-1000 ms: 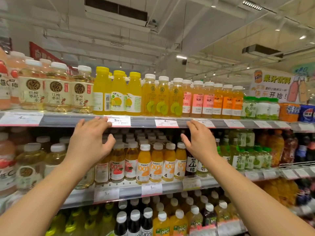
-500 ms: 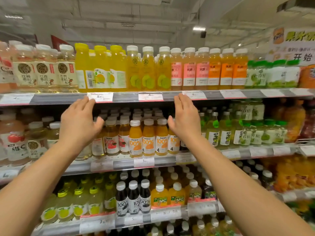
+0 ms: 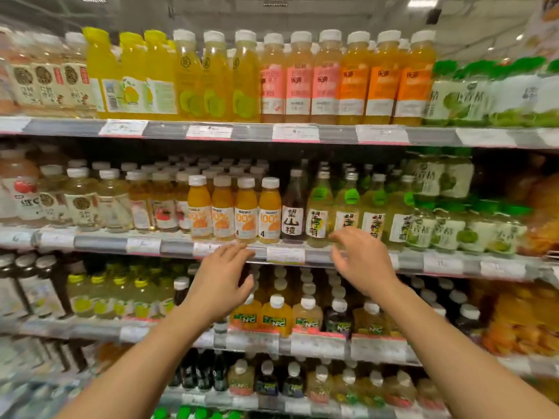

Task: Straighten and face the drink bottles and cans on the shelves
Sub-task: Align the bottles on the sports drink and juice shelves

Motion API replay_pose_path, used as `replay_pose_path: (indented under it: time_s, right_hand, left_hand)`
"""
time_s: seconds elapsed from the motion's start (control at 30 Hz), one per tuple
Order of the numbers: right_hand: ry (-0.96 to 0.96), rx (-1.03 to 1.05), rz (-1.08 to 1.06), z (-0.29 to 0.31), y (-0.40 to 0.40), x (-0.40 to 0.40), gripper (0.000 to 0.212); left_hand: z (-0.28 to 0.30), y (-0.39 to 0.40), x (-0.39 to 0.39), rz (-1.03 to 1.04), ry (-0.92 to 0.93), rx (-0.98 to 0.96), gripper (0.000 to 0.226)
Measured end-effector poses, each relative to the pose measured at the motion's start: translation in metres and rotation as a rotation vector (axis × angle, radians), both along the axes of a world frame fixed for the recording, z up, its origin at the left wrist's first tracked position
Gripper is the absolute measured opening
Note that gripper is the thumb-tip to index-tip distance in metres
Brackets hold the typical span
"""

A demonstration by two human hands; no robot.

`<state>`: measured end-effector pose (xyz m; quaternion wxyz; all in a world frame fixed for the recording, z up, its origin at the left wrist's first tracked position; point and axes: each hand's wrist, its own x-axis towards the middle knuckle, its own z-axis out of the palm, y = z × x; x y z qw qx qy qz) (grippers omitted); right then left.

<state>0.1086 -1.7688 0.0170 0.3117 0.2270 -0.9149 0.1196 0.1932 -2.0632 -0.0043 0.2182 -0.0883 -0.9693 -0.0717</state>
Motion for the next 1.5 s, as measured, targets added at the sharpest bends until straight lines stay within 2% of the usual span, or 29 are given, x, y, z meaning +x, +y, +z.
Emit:
replay_pose_path:
  time_s: [0.17,0.27,0.47,0.63,0.8,1.0,1.3,1.43,1.5]
  right_hand:
    - [-0.251,0.083,0.059,-0.051,-0.005,0.009,0.031]
    - [-0.407,0.087,-0.004,-0.084,-0.003,0.008,0.03]
    - [-0.623,0.092,-0.115,-0.129,0.016,-0.009,0.031]
    - [-0.634,0.094,-0.16,-0.142,0.007,-0.028,0.031]
    - [-0.587,0.228,-0.059,-0.147,-0.032,-0.051,0.029]
    - [-0.7,0.318,-0.106,-0.16,-0.065,-0.072,0.029]
    - [-0.823,0.385,-0.075,-0.15,-0.065,-0.089,0.027]
    - [-0.761,0.308,-0.069,-0.169,-0.06,-0.085,0.035]
    - [-0.632,0.238,-0.056,-0.182,-0.053,-0.072,0.043]
  left_hand:
    - [-0.003,0.003,-0.014,-0.047,-0.133,-0.06,0.066]
    - [-0.004,0.003,-0.026,-0.141,-0.181,-0.099,0.072]
    - [-0.012,0.005,-0.051,-0.128,-0.183,-0.115,0.083]
    - [-0.027,-0.003,-0.062,-0.151,-0.114,-0.085,0.078]
    - [-0.038,0.0,-0.065,-0.138,-0.078,-0.091,0.082]
    - [-0.05,-0.003,-0.069,-0.149,-0.062,-0.118,0.088]
    - [-0.064,-0.003,-0.072,-0.158,0.002,-0.099,0.09]
    - [-0.067,-0.003,-0.071,-0.169,0.01,-0.076,0.09]
    - [-0.066,-0.003,-0.07,-0.17,0.006,-0.075,0.089]
